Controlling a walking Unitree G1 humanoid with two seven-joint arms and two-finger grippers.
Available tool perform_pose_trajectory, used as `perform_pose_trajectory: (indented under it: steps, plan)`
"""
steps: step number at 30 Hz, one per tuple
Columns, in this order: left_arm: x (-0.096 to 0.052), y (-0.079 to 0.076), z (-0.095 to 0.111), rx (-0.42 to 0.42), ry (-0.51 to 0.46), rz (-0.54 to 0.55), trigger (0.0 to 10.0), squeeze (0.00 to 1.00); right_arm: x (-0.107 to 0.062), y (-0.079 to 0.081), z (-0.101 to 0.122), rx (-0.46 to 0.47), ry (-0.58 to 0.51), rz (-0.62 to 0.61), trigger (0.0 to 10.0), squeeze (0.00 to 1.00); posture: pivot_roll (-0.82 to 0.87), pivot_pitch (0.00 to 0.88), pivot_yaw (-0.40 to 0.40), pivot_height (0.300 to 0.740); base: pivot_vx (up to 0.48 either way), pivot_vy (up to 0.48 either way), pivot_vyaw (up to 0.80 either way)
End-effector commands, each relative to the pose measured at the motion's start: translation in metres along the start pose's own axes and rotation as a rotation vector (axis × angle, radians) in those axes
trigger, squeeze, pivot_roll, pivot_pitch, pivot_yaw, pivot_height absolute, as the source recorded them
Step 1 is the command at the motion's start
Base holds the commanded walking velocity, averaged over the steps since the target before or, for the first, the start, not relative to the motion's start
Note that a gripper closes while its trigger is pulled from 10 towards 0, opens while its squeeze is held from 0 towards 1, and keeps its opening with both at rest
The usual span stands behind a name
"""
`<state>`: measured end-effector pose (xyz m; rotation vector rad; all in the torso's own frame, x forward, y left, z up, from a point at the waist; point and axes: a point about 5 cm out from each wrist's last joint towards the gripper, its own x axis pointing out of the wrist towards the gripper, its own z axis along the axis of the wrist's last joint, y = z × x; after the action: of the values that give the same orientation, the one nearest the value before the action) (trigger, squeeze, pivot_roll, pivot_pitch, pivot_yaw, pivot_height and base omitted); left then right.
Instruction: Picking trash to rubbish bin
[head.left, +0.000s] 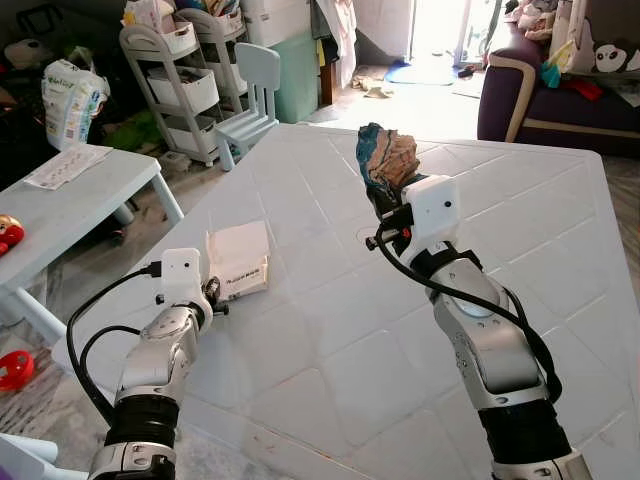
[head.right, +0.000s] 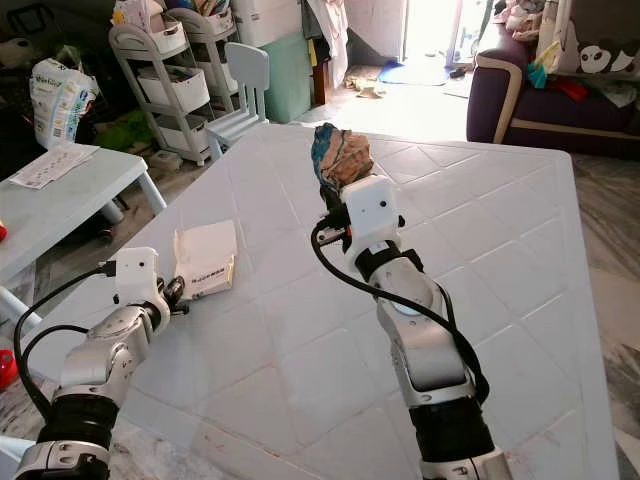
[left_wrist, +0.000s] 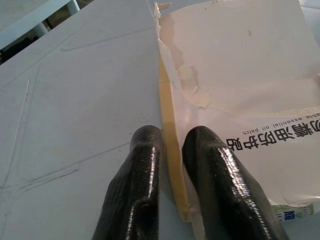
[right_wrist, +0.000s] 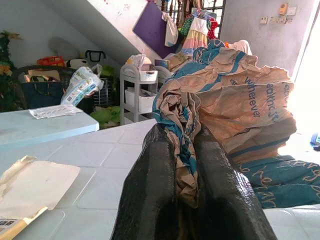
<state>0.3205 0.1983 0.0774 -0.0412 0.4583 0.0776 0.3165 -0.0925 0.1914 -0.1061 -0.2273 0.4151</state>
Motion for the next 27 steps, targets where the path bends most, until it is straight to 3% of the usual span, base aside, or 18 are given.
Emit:
perform_pose_trajectory:
  steps: [1,7,18,27]
  plan:
    - [-0.002,0.004,-0.024,-0.009,0.099,0.021,0.0,0.00,0.005,0.002,0.005,-0.007,-0.017,0.013,0.0,0.00,-0.09,0.000,0.069,0.740,0.000,0.000,0.00]
    - [-0.002,0.004,-0.017,0.027,0.055,0.036,0.0,0.00,0.004,0.001,0.006,-0.010,-0.015,0.011,0.0,0.00,-0.09,0.000,0.068,0.740,0.000,0.000,0.00]
    - [-0.004,0.007,-0.014,0.020,0.017,0.094,0.0,0.00,0.003,0.001,0.005,-0.010,-0.012,0.012,0.0,0.00,-0.09,0.000,0.063,0.740,0.000,0.000,0.00]
    - [-0.007,0.020,0.007,0.057,-0.115,0.202,0.0,0.00,0.005,0.000,0.005,-0.013,-0.012,0.013,0.0,0.00,-0.09,0.000,0.059,0.740,0.000,0.000,0.00]
